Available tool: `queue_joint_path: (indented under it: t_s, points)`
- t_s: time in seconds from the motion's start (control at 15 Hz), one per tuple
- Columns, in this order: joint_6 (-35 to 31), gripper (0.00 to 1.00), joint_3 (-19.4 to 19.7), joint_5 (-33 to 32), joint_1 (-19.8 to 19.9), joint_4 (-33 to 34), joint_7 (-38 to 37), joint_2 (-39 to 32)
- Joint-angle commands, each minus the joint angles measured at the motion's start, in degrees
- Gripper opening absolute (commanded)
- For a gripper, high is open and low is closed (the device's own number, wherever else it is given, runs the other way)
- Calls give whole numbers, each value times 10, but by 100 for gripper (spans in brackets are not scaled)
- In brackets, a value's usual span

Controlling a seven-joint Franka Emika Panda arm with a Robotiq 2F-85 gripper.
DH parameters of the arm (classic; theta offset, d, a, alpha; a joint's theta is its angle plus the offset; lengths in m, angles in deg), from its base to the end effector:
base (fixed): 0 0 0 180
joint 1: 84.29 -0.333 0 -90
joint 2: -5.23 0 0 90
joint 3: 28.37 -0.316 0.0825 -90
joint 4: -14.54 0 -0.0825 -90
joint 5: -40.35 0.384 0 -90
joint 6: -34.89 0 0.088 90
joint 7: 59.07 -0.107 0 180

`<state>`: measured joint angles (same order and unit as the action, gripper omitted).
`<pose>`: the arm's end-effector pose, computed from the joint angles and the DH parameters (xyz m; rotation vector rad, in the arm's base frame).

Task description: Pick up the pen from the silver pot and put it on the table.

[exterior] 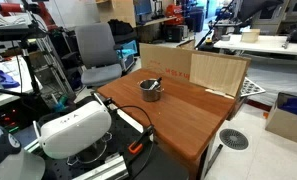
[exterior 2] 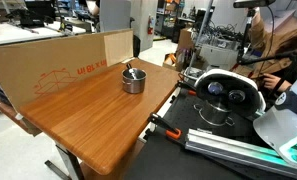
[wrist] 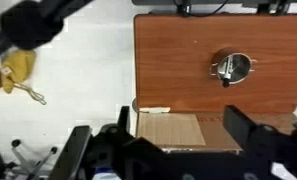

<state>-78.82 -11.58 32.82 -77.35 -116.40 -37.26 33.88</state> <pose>0.3806 -0.1937 0.5509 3.0742 0.0459 0.2702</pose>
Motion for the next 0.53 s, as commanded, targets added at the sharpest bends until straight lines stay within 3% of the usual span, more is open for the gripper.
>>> queue_joint_path:
  t_s: [0.0, 0.47]
  points:
    - [1, 100, -4, 3, 5, 2, 2, -1]
    - [-19, 100, -4, 4, 6, -4, -6, -3]
